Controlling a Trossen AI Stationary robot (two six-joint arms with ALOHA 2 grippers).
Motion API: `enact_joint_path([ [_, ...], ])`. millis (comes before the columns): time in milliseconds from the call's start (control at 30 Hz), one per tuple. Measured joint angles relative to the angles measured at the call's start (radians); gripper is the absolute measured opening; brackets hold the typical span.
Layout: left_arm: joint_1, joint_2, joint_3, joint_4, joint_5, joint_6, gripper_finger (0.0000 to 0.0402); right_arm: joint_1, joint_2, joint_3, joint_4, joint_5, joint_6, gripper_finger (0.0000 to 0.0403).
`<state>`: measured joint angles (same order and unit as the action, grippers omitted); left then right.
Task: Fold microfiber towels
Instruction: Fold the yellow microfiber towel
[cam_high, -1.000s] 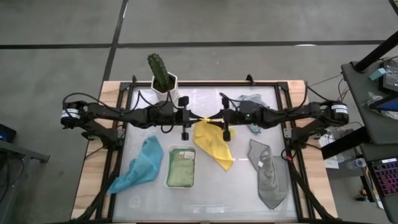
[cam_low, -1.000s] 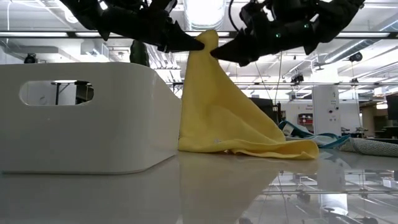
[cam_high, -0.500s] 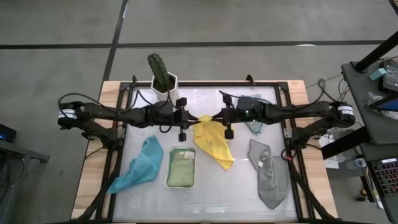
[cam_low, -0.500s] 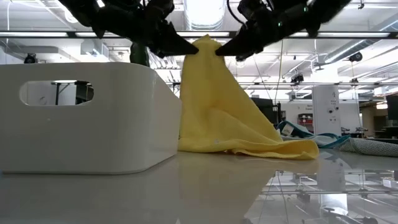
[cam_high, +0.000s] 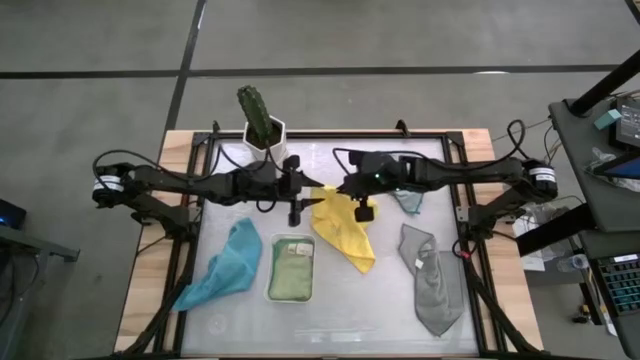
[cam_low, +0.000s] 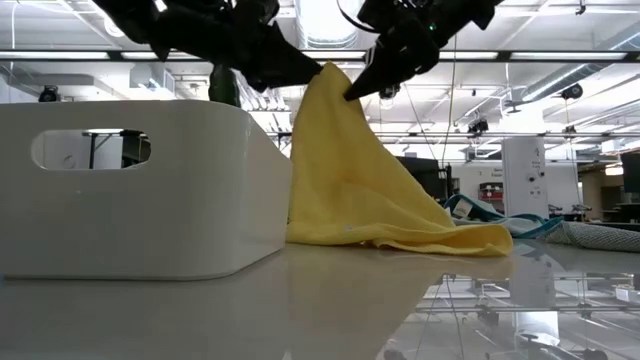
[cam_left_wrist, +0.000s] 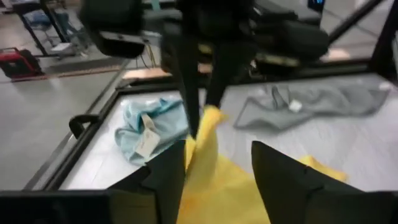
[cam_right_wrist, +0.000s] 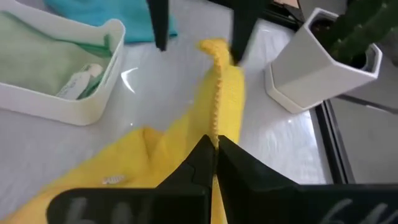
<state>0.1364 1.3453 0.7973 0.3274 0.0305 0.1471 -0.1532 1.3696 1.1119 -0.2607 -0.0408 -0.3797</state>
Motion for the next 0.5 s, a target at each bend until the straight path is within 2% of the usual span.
enact_joint_path([
  [300,0.001,0.037,0.003,0.063,-0.011,-0.01,0.0173,0.0,0.018,0.008,0.004,0.003,-0.013,0.0008],
  [400,0.001,0.069,0.01,0.071,-0.011,-0.001,0.015,0.0,0.018,0.006,0.003,0.003,-0.007,0.0008],
  [500,0.001,0.091,0.011,0.101,-0.012,0.032,0.0096,0.0,0.02,0.008,0.004,0.003,0.001,0.0008],
])
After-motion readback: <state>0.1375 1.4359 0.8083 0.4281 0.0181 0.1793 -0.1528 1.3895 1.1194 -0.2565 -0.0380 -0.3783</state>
